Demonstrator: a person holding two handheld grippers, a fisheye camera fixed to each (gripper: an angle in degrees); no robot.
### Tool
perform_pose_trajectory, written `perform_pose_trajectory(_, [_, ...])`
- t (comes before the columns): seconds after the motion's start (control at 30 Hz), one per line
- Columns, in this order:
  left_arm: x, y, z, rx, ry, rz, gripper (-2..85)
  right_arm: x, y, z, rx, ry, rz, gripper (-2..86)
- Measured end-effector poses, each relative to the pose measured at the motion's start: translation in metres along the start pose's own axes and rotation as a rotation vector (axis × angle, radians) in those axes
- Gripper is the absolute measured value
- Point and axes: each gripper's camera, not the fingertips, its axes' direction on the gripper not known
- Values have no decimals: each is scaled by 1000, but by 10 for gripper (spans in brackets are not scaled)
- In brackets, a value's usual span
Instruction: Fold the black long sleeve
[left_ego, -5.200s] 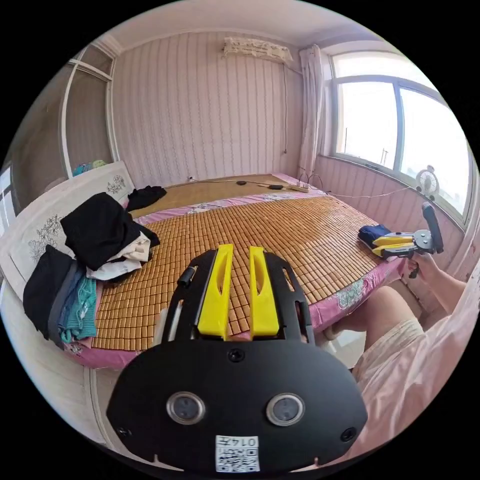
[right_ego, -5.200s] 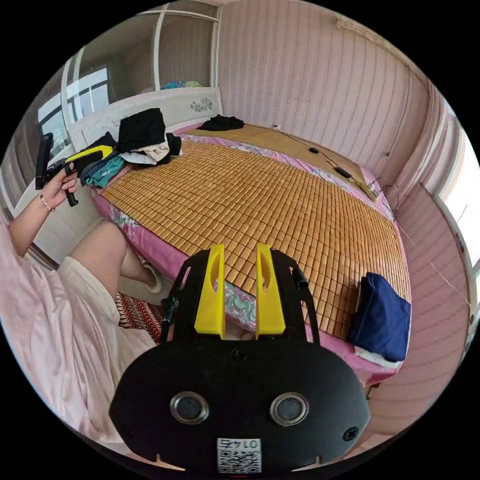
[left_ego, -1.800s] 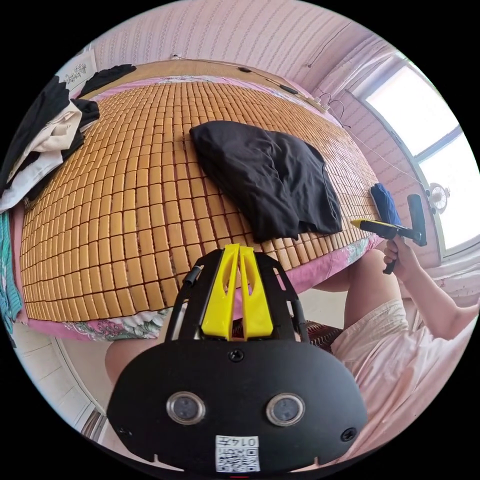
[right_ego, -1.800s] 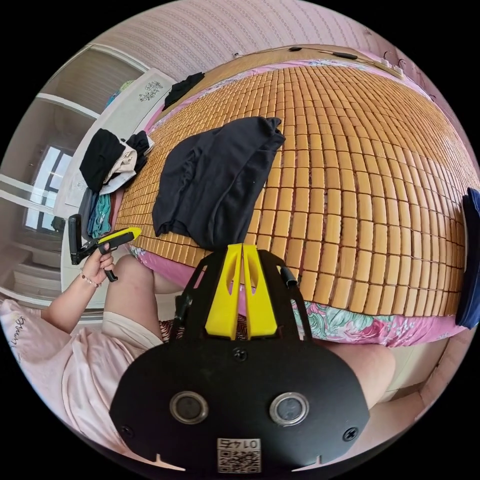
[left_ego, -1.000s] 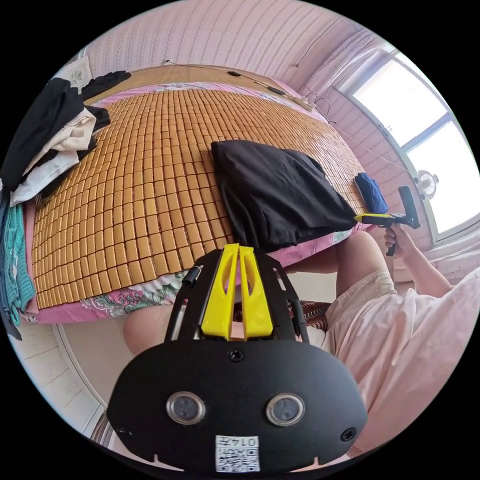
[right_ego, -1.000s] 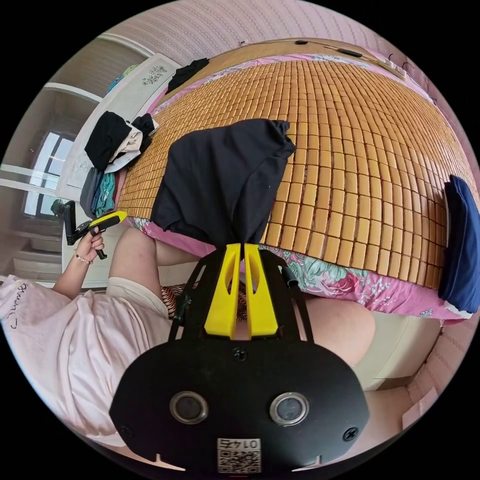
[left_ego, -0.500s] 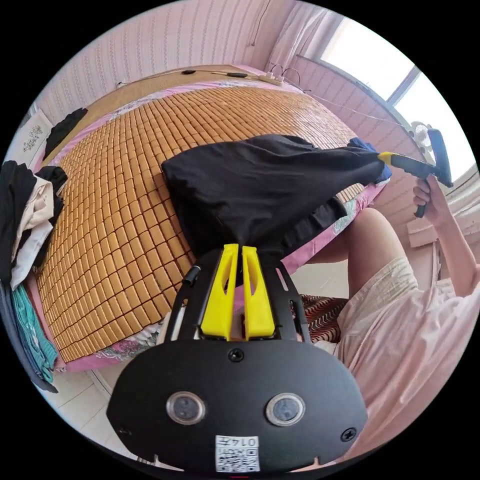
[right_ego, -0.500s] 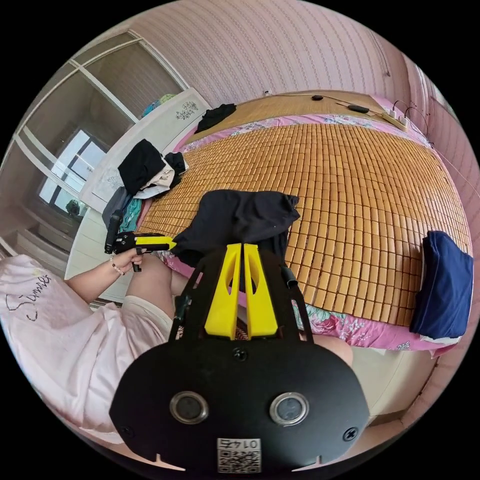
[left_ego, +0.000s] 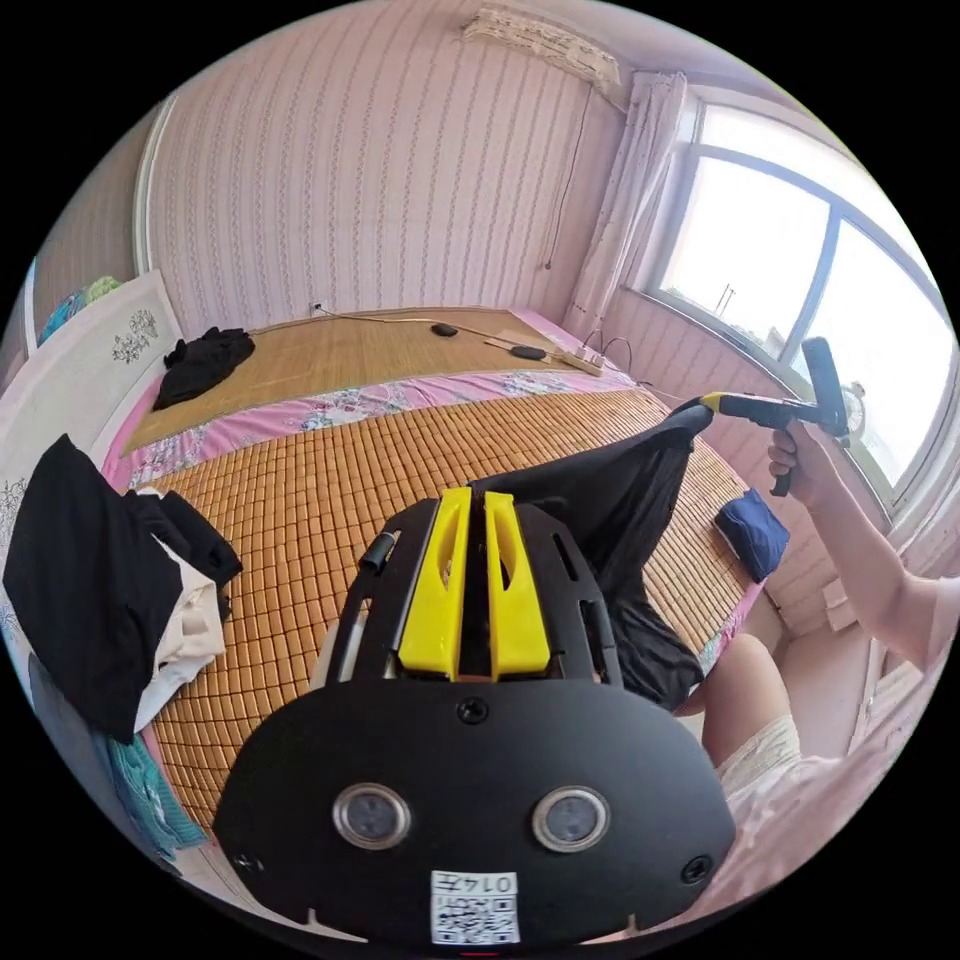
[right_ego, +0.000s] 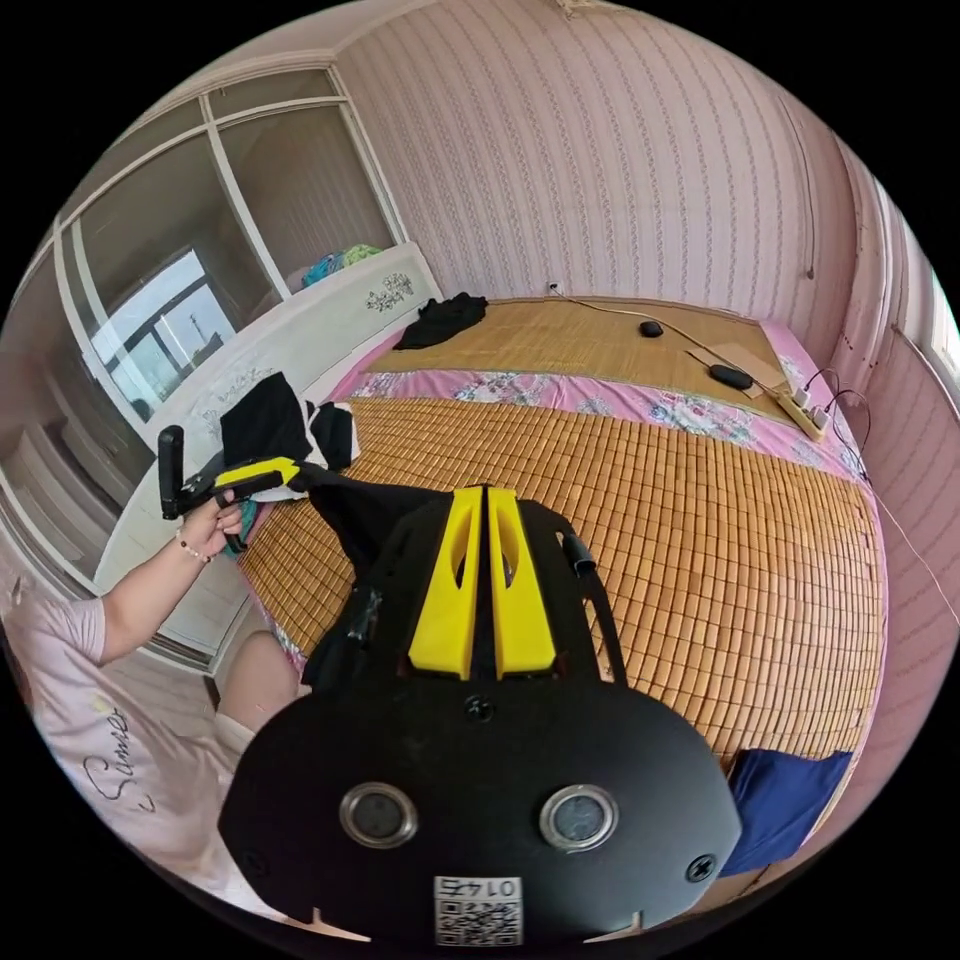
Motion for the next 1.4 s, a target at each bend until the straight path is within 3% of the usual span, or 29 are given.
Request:
perform_pose_trajectory(0.1, [-10,-7,25,-40,-42,-79,43,14,-24,35,-5,78,85,45])
perform_pose_trajectory(0.2, [4,26,37,-87,11,-16,51,-15,0,68,-66,-16,-60,64])
perform_pose_trajectory(0.37, [57,124,46,-220,184,102,42,-122,106,189,-458,-167,-317,85])
perform_pose_trajectory(0.5, [141,196,62,-379,228,292,54,-169,141,249,-589,-133,-397,92])
perform_pose_trajectory(0.57, [176,209,69,-414,217,377,64,-168,137,252,-532,11,-354,19])
perform_pose_trajectory(0.63, [199,212,74,-392,226,403,68,-158,125,247,-555,-32,-318,0])
perform_pose_trajectory(0.93, [258,177,139,-412,196,455,89,-69,85,147,-221,-96,-44,0])
perform_pose_trajectory(1.07, [276,186,161,-514,150,503,80,-111,80,181,-322,-142,-276,25])
perform_pose_trajectory(1.23, [271,200,148,-454,148,478,-1,-166,71,260,-506,-212,-482,91])
perform_pose_trajectory(1.33, [269,207,144,-443,127,510,-8,-176,77,302,-701,-151,-557,84])
perform_pose_trajectory(1.4, [263,207,144,-444,148,498,-9,-175,77,296,-644,-109,-587,47])
